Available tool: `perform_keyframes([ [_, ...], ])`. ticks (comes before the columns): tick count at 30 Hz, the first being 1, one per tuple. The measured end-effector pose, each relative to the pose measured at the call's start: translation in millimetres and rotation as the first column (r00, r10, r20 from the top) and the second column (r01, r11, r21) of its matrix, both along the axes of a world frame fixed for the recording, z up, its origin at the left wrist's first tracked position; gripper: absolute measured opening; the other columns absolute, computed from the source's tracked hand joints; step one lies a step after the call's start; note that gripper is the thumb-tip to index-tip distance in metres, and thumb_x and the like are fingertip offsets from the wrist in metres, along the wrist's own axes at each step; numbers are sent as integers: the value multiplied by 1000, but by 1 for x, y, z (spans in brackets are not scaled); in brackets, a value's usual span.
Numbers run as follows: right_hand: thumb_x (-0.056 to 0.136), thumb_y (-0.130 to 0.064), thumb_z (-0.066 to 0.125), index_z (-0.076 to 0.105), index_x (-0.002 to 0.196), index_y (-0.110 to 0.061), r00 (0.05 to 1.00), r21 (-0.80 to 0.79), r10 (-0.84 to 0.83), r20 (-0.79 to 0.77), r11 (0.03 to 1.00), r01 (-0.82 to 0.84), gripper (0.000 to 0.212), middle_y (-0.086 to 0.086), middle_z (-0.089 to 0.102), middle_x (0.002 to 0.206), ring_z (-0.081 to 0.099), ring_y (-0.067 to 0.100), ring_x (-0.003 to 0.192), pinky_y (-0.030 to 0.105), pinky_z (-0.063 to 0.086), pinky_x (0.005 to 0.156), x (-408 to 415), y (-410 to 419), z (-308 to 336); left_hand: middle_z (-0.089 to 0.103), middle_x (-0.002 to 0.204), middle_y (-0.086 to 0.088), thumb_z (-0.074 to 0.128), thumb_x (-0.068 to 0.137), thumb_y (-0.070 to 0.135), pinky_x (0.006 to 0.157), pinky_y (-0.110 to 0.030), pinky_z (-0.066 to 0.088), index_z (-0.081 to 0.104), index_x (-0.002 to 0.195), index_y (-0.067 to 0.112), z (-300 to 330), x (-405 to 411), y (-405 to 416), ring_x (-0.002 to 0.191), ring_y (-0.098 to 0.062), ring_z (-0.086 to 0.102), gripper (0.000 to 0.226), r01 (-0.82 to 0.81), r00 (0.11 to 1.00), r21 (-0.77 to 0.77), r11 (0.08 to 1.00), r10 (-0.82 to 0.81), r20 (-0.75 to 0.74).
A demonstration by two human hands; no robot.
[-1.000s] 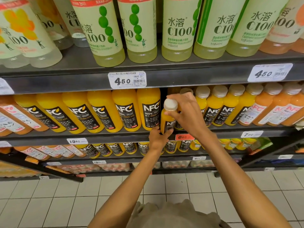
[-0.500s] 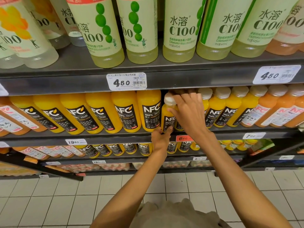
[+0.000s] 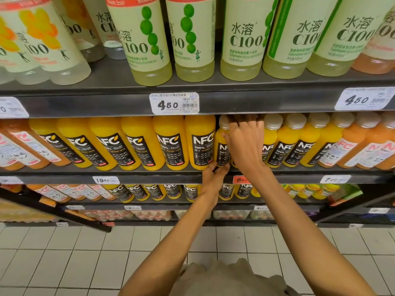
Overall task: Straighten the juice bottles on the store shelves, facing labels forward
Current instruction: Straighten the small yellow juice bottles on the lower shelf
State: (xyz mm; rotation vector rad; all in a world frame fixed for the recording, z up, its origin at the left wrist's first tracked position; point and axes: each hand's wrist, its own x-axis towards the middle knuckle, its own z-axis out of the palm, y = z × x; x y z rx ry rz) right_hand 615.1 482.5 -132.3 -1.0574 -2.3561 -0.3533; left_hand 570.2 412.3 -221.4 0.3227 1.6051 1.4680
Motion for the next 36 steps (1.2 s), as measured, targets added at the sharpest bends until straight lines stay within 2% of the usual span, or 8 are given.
perform_keyframes([
  [3,78,-33,75,57,59,-8,995,-117,70,-70,990,-78,36,5,49,51,41,21,56,34,30,64,-5,-3,3,61,126,-9,53,94,2,108,-36,40,60,118,5,-2,-6,-9,118,-20,55,26,-52,999,-16,999,52,-14],
  [7,84,-52,63,21,49,-21,973,-253,184,-138,943,-215,63,-9,18,44,22,12,43,27,15,49,-29,-13,14,57,119,-16,50,92,-6,104,-39,43,50,125,1,-5,-20,-22,118,-27,54,34,-236,971,-109,966,238,7],
  [10,86,-60,53,22,47,-20,970,-446,141,-197,869,-217,64,-8,22,42,20,8,41,28,23,54,-51,-16,15,54,112,-11,49,92,-8,91,-33,49,47,130,0,-5,-31,-30,107,-21,54,39,-251,968,-108,962,251,-7],
  [16,92,-37,55,31,45,-18,948,-599,36,-318,768,-229,56,-7,27,42,26,7,45,34,21,76,-59,-10,13,55,112,-9,52,91,-8,106,-40,41,46,131,4,-6,-42,-35,109,-21,53,43,-246,969,-75,966,246,-14],
  [22,89,-26,60,20,48,-21,895,-485,93,-437,813,-321,57,-8,19,45,19,7,46,27,14,60,-51,-23,15,46,90,1,51,90,-12,69,-15,47,47,108,15,-8,-44,-40,77,-7,47,33,-241,970,32,970,242,-21],
  [26,91,-35,60,17,55,-23,869,-397,113,-482,856,-332,57,-9,21,51,30,16,55,28,21,67,-43,-33,15,43,120,-6,73,79,3,94,-32,48,41,134,7,-12,-34,-52,107,-18,50,64,-171,939,-3,985,162,-303],
  [30,92,-41,57,29,59,-21,834,-380,133,-535,844,-379,48,-6,33,56,40,18,64,30,30,73,-34,-39,15,36,140,-4,86,64,32,108,-37,35,31,142,15,-18,-31,-66,131,-18,34,98,-100,789,-36,994,57,-612],
  [36,88,-43,61,47,78,-9,844,-468,163,-511,771,-432,38,1,52,74,51,20,76,28,35,66,-18,-55,4,57,118,9,89,60,19,90,-24,50,38,125,28,-20,-23,-92,114,-10,56,83,81,890,-21,996,-82,-449],
])
